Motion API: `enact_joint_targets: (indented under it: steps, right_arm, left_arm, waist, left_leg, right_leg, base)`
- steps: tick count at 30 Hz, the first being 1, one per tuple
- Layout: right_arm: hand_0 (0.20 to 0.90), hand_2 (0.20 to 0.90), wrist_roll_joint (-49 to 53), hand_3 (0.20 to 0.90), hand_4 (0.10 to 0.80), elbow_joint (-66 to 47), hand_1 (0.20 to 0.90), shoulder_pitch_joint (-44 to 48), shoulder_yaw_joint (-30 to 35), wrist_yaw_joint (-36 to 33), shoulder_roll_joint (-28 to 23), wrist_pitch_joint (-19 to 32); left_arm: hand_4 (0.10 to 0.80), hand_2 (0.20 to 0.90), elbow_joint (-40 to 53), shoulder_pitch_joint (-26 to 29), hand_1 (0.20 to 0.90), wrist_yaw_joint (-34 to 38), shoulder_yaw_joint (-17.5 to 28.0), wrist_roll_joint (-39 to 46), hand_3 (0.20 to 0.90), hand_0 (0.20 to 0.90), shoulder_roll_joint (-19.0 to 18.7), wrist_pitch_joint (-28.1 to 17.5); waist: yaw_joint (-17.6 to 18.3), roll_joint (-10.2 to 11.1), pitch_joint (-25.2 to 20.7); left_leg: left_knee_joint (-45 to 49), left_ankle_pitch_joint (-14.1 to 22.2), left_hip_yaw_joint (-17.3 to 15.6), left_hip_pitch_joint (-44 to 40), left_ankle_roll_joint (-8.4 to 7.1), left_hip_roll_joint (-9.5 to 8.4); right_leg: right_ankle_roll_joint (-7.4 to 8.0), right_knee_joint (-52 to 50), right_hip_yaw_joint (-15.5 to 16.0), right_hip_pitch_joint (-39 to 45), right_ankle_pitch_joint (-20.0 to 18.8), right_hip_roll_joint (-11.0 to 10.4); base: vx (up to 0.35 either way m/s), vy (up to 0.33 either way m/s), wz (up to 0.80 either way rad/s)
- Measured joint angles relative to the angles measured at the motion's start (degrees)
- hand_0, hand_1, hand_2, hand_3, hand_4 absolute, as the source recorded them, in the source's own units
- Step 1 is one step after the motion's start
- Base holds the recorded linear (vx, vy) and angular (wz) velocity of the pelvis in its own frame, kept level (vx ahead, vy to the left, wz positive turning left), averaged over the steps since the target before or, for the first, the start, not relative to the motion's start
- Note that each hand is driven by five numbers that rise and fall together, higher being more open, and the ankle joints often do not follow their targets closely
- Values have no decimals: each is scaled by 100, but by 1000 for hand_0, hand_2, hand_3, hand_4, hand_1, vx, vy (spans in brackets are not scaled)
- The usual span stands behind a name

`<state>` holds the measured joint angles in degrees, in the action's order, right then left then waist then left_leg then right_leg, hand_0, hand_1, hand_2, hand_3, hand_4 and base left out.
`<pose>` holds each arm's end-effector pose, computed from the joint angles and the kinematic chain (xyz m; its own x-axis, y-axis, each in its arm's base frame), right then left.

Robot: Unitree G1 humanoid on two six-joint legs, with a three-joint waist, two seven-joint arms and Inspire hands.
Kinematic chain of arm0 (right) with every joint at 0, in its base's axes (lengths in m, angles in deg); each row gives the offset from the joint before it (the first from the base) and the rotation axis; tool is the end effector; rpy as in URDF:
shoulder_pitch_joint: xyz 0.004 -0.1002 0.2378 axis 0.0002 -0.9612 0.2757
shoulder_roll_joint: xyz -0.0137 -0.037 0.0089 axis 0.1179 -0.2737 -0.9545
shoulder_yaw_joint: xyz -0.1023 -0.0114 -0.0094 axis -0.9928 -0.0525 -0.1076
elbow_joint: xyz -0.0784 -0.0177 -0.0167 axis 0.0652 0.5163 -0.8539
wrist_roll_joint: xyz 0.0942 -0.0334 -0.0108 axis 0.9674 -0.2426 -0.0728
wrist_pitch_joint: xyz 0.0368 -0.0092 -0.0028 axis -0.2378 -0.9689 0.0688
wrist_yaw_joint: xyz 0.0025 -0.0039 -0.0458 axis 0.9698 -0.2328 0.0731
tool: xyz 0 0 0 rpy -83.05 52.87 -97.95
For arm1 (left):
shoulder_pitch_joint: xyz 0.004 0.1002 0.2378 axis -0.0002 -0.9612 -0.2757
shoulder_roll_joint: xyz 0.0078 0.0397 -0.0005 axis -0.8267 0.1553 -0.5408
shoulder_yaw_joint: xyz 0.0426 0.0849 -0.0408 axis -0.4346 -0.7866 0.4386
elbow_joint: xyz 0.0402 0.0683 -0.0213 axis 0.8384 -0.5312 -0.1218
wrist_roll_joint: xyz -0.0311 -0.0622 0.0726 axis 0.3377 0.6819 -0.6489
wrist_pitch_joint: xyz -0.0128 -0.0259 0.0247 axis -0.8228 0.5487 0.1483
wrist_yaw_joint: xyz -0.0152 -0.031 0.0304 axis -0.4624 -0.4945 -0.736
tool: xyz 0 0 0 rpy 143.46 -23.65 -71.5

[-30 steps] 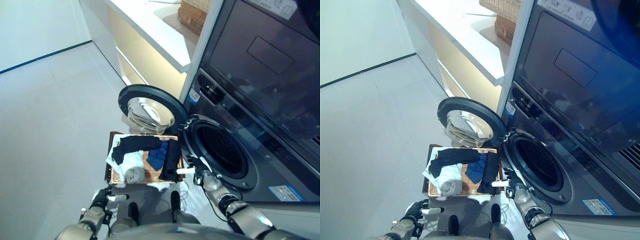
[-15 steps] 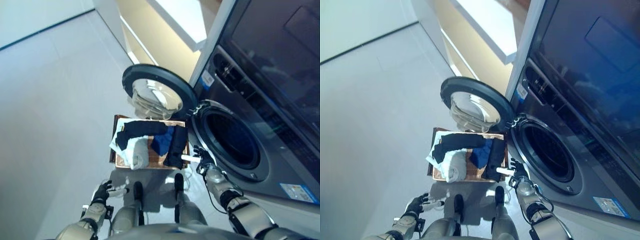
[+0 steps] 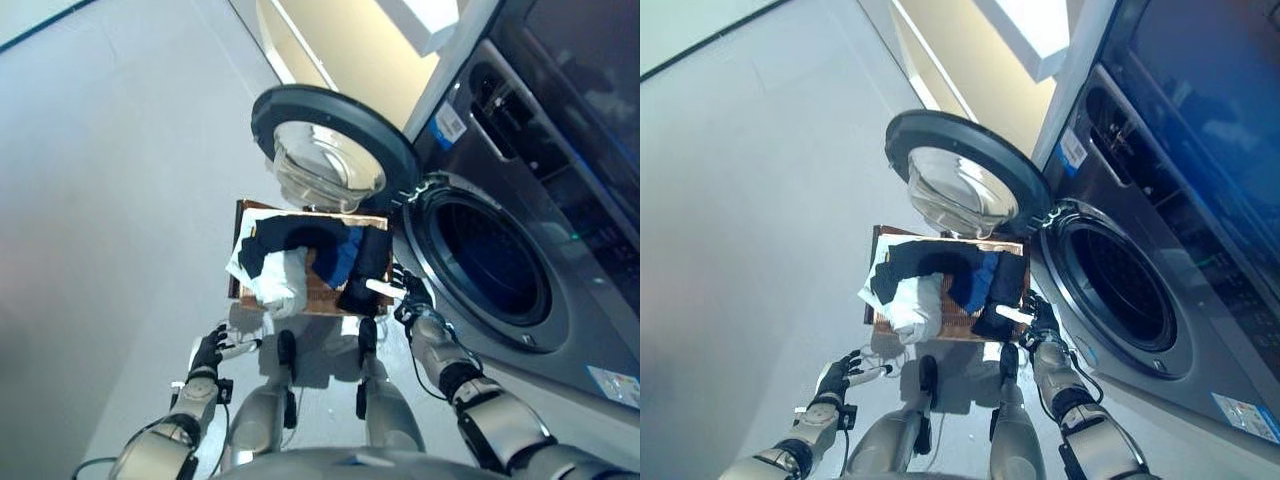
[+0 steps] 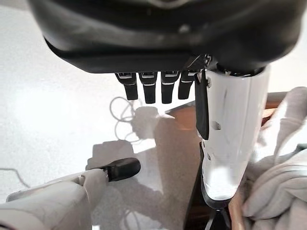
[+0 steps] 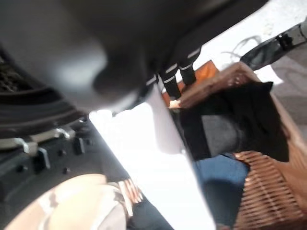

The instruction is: Pick up the clothes and place them into the washing machine

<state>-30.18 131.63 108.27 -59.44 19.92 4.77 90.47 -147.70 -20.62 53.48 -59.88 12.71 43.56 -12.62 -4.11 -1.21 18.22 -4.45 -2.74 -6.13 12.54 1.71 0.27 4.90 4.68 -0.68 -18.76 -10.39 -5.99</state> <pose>0.2440 -0.1773 -0.0355 0.8508 -0.2057 -0.4835 0.1730 0.9785 -0.1119 0.1586 0.1996 -0.0916 0.6661 0.2824 -0.6903 -0.1008 0.9511 0.2918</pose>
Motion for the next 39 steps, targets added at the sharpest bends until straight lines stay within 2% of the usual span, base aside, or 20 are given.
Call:
enact_joint_targets:
  steps: [5, 17, 29, 33, 39]
  right_arm:
    - [900, 900, 50, 900, 800, -14, 900, 218, -107, -99, 14, 6]
    - [900, 900, 48, 900, 800, -112, 900, 301, -237, -214, 7, 5]
    - [900, 900, 113, 900, 800, -272, 900, 410, -203, -452, -63, 141]
    - [900, 900, 170, 900, 800, -539, 900, 441, -188, -587, -161, 224]
    - [900, 900, 256, 900, 800, -730, 900, 578, -188, -726, -261, 289]
  left_arm:
    - [800, 900, 91, 98, 900, 21, -7, 193, 900, 900, -2, -36]
    - [800, 900, 104, 235, 900, 142, -16, 205, 900, 900, 30, -121]
    - [800, 900, 607, 227, 900, 172, -18, 638, 900, 900, 32, -251]
    - [800, 900, 1038, 228, 900, 245, -20, 703, 900, 900, 4, -308]
    - [800, 900, 1353, 207, 900, 253, -229, 778, 900, 900, -37, -382]
  waist:
    - [-4, -7, 147]
    - [-14, -26, 183]
    - [-86, -104, 404]
    - [-141, -139, 504]
    - [-142, -166, 563]
  left_leg:
    - [16, -10, 29, 129, -4, -1]
    - [18, -18, 49, 231, -11, 0]
    - [30, -83, 159, 512, -28, 6]
    - [47, -128, 165, 752, -29, -1]
    - [69, -182, 173, 1093, -32, -7]
  right_leg:
    - [0, 0, 13, -101, -1, -2]
    - [-1, -1, 30, -186, -1, -5]
    - [-21, -1, 137, -400, -21, -6]
    - [-29, -15, 142, -627, -52, -10]
    - [-36, -51, 150, -969, -92, -17]
  base:
    - [-7, 4, 4]
    - [-1, -1, 0]
    - [-5, 3, 4]
    - [-25, 23, 4]
    - [-30, 31, 3]
